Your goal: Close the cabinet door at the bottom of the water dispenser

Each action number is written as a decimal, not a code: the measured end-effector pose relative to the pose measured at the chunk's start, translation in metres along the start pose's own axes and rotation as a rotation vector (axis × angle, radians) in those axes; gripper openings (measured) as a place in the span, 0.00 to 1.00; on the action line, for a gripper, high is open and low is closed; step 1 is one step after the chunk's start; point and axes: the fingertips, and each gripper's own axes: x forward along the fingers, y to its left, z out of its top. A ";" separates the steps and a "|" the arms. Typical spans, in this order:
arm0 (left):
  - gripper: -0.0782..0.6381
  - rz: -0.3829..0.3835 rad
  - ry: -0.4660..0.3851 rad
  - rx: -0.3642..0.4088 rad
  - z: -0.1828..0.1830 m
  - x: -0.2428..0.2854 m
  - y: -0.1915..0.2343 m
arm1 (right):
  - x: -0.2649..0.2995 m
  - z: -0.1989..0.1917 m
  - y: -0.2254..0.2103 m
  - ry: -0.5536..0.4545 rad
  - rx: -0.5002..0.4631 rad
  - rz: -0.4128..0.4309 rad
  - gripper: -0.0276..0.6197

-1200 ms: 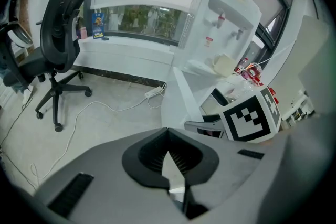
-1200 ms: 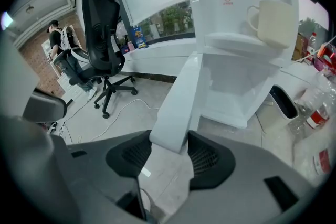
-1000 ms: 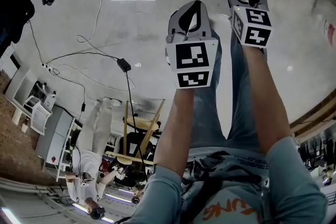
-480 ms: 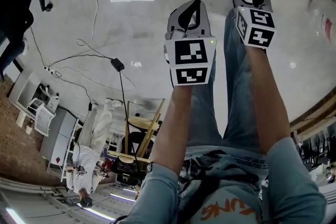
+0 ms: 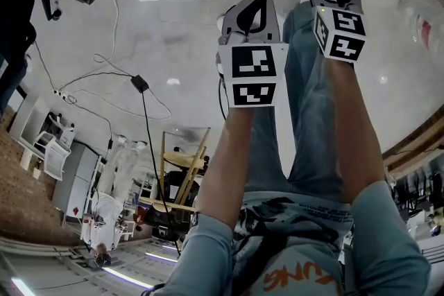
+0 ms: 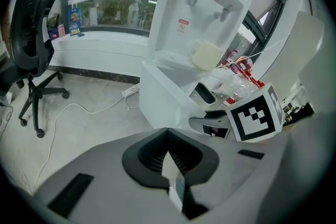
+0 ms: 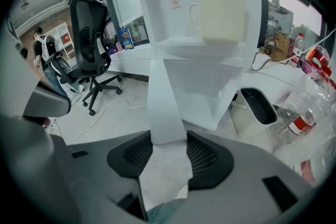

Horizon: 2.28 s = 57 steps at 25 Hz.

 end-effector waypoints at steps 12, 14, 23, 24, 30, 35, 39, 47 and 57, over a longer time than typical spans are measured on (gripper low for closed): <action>0.12 -0.005 -0.015 -0.031 0.015 0.029 -0.017 | 0.003 0.014 -0.051 0.000 -0.037 -0.031 0.37; 0.12 -0.009 -0.021 -0.037 0.017 0.032 -0.021 | 0.003 0.016 -0.058 -0.001 -0.041 -0.034 0.37; 0.12 -0.012 -0.031 -0.049 0.020 0.044 -0.038 | 0.004 0.026 -0.085 -0.016 -0.058 -0.029 0.38; 0.12 -0.008 -0.030 -0.052 0.019 0.045 -0.038 | 0.006 0.027 -0.088 -0.020 -0.058 -0.028 0.38; 0.12 0.000 -0.022 -0.061 0.013 0.046 -0.035 | 0.011 0.039 -0.108 -0.039 -0.034 -0.055 0.38; 0.12 0.000 -0.030 -0.061 0.018 0.052 -0.040 | 0.016 0.048 -0.130 -0.050 -0.036 -0.076 0.34; 0.12 -0.004 -0.042 -0.070 0.024 0.054 -0.045 | 0.021 0.063 -0.146 -0.067 -0.051 -0.095 0.33; 0.12 -0.008 -0.039 -0.089 0.019 0.061 -0.050 | 0.033 0.088 -0.169 -0.091 -0.133 -0.103 0.31; 0.12 0.005 -0.043 -0.099 0.019 0.063 -0.047 | 0.041 0.104 -0.183 -0.115 -0.202 -0.091 0.31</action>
